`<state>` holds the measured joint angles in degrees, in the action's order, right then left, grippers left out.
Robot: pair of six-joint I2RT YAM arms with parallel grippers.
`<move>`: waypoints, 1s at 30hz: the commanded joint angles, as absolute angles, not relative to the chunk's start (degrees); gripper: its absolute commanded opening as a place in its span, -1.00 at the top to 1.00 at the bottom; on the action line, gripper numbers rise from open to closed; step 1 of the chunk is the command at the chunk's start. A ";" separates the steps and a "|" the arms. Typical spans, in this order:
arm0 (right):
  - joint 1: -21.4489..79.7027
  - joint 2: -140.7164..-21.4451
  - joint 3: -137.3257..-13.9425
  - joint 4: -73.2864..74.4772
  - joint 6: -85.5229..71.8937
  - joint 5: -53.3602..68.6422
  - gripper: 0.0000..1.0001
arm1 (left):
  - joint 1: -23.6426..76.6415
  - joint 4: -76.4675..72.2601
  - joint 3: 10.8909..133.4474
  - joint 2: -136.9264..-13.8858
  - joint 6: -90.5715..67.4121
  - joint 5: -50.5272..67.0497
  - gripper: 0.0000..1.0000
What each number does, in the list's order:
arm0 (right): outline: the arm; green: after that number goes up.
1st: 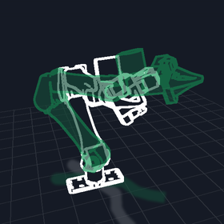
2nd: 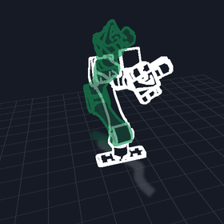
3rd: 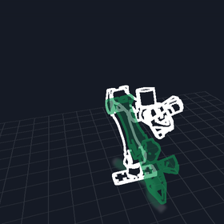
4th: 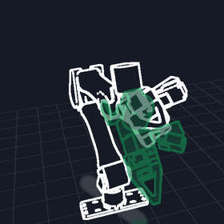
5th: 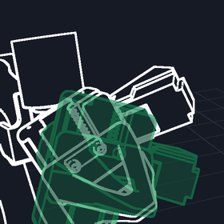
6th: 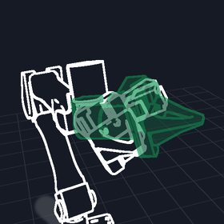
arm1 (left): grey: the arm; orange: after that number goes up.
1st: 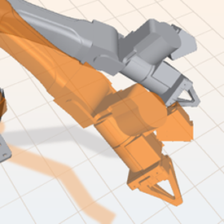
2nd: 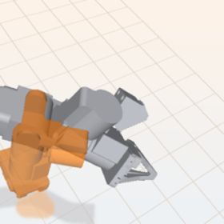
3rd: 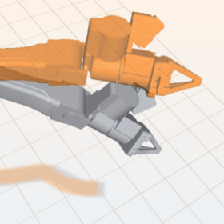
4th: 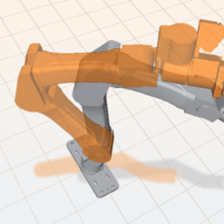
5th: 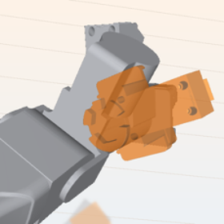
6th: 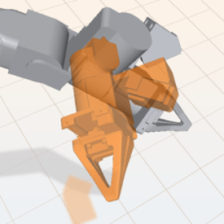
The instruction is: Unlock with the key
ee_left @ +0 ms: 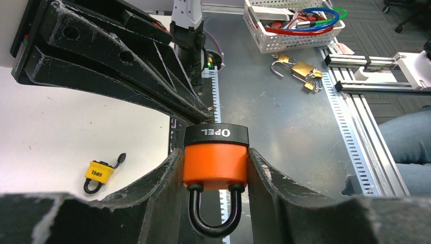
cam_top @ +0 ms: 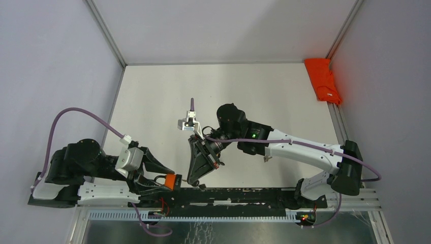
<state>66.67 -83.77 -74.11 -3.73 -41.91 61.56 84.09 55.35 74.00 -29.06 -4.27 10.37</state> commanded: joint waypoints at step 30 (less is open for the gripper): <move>68.14 -82.80 -73.59 -7.24 -43.38 60.55 1.00 | 84.43 51.66 73.92 -32.02 -4.05 13.85 0.96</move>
<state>68.84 -83.77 -73.91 -3.70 -42.74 62.41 84.09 55.35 73.54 -30.57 -4.29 12.05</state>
